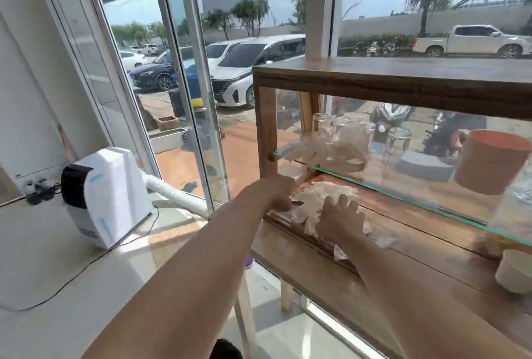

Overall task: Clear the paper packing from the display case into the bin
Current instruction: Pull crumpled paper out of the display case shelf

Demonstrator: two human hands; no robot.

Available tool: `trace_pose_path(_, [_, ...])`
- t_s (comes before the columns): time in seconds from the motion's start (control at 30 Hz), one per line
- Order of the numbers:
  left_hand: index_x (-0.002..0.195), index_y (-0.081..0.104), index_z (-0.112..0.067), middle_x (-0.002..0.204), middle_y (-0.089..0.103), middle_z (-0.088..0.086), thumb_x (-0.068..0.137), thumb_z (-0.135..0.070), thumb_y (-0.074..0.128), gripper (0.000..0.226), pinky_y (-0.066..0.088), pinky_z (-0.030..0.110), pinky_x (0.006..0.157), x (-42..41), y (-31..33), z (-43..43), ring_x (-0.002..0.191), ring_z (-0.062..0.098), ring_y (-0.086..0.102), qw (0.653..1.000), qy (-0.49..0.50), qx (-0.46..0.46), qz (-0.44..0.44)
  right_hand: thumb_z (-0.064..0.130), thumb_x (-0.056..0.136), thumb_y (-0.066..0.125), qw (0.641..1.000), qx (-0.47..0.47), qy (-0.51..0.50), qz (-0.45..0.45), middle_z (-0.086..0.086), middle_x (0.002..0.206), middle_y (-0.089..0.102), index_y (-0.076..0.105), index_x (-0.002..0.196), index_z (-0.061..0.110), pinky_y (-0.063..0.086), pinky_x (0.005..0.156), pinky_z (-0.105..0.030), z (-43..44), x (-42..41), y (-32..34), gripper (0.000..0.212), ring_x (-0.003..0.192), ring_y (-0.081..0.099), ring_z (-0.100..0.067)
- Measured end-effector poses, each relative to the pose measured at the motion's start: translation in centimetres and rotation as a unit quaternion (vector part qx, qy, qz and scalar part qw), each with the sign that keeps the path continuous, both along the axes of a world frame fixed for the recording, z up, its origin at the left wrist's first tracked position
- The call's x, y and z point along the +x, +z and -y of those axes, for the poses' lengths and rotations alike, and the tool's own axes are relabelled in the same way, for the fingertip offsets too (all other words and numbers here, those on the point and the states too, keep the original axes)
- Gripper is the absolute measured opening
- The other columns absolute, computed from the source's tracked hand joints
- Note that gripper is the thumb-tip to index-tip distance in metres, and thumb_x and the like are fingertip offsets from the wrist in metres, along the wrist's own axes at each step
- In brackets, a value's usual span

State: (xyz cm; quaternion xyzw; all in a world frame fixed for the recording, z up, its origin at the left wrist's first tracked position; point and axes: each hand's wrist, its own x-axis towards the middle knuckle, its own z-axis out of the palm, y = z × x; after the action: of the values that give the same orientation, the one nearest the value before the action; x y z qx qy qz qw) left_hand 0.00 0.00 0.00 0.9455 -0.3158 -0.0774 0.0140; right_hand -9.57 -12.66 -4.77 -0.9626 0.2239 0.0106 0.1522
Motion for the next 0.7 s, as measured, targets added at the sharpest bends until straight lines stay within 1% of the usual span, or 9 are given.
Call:
trace_pose_path(0.1, [0.141,0.04,-0.015,0.121,0.057,0.013,0.082,-0.031,0.064,0.065,0.052,0.033,0.077,1.0,-1.3,2.2,0.106,0.03,0.061,1.0,0.006,0.019,0.009,0.02,0.087,0.052,1.0,-0.012,-0.02,-0.007,-0.016,0.159,0.013,0.03,0.144,0.018,0.023,0.113,-0.057,1.1,1.4,-1.1,0.06,0.146,0.012,-0.04])
trace_pose_path(0.2, [0.15,0.024,-0.02,0.133,0.044,0.014,0.074,-0.024,0.074,0.09,0.051,0.036,0.087,1.9,-2.5,3.7,0.117,0.034,0.056,1.0,-0.004,0.019,-0.021,0.025,0.091,0.05,0.999,0.006,-0.031,-0.023,-0.017,0.161,0.006,0.025,0.148,0.02,0.021,0.112,-0.06,1.6,2.4,-1.7,0.062,0.148,0.006,-0.04])
trace_pose_path(0.27, [0.151,0.019,-0.023,0.145,0.034,0.014,0.067,-0.02,0.081,0.105,0.05,0.041,0.098,2.9,-3.0,4.4,0.129,0.034,0.047,0.999,-0.012,0.008,-0.035,0.024,0.09,0.051,0.998,0.01,-0.041,-0.048,-0.017,0.16,0.011,0.023,0.148,0.022,0.025,0.109,-0.06,1.9,3.0,-2.0,0.064,0.147,0.009,-0.039])
trace_pose_path(0.4, [0.152,0.003,-0.036,0.16,0.005,0.003,0.054,-0.017,0.089,0.132,0.049,0.044,0.101,4.3,-3.9,6.0,0.144,0.03,0.023,0.997,-0.03,0.013,-0.068,0.011,0.085,0.053,0.996,0.036,-0.05,-0.066,-0.012,0.146,0.036,0.033,0.14,0.021,0.036,0.101,-0.054,2.3,3.8,-2.5,0.059,0.137,0.028,-0.035])
trace_pose_path(0.53, [0.151,0.001,-0.04,0.161,-0.002,-0.005,0.051,-0.021,0.087,0.134,0.042,0.043,0.108,5.1,-5.0,7.7,0.149,0.021,0.009,0.993,-0.059,0.062,-0.076,0.006,0.086,0.05,0.999,0.024,-0.028,-0.024,-0.015,0.133,0.047,0.04,0.131,0.011,0.042,0.096,-0.048,3.0,3.8,-3.1,0.046,0.127,0.04,-0.037])
trace_pose_path(0.6, [0.15,0.009,-0.041,0.161,0.015,0.0,0.048,-0.029,0.083,0.127,0.049,0.045,0.102,5.4,-5.7,8.4,0.144,0.023,0.03,0.988,-0.052,0.083,-0.117,0.005,0.087,0.048,1.0,0.013,-0.019,0.0,-0.017,0.129,0.051,0.044,0.125,0.007,0.044,0.093,-0.045,3.4,3.6,-3.1,0.039,0.122,0.046,-0.038])
trace_pose_path(0.63, [0.146,0.024,-0.039,0.152,0.038,0.006,0.05,-0.029,0.081,0.112,0.057,0.046,0.091,5.3,-5.8,8.6,0.131,0.025,0.051,0.984,-0.035,0.069,-0.159,0.004,0.086,0.048,1.0,0.007,-0.017,0.006,-0.017,0.127,0.054,0.046,0.122,0.007,0.044,0.091,-0.044,3.5,3.6,-2.9,0.036,0.12,0.048,-0.038])
trace_pose_path(0.67, [0.135,0.044,-0.031,0.13,0.06,0.011,0.057,-0.026,0.079,0.086,0.062,0.045,0.077,5.0,-5.6,8.7,0.111,0.027,0.066,0.98,-0.022,0.055,-0.189,0.003,0.085,0.048,1.0,0.003,-0.019,0.007,-0.018,0.125,0.055,0.047,0.119,0.007,0.043,0.091,-0.044,3.6,3.5,-2.7,0.035,0.118,0.05,-0.038])
trace_pose_path(0.7, [0.118,0.058,-0.02,0.103,0.07,0.012,0.067,-0.02,0.075,0.053,0.063,0.041,0.066,5.0,-5.6,8.6,0.093,0.028,0.072,0.98,-0.023,0.032,-0.193,0.002,0.083,0.048,1.0,0.002,-0.025,0.006,-0.018,0.125,0.055,0.048,0.118,0.008,0.042,0.092,-0.045,3.6,3.5,-2.5,0.035,0.117,0.051,-0.038])
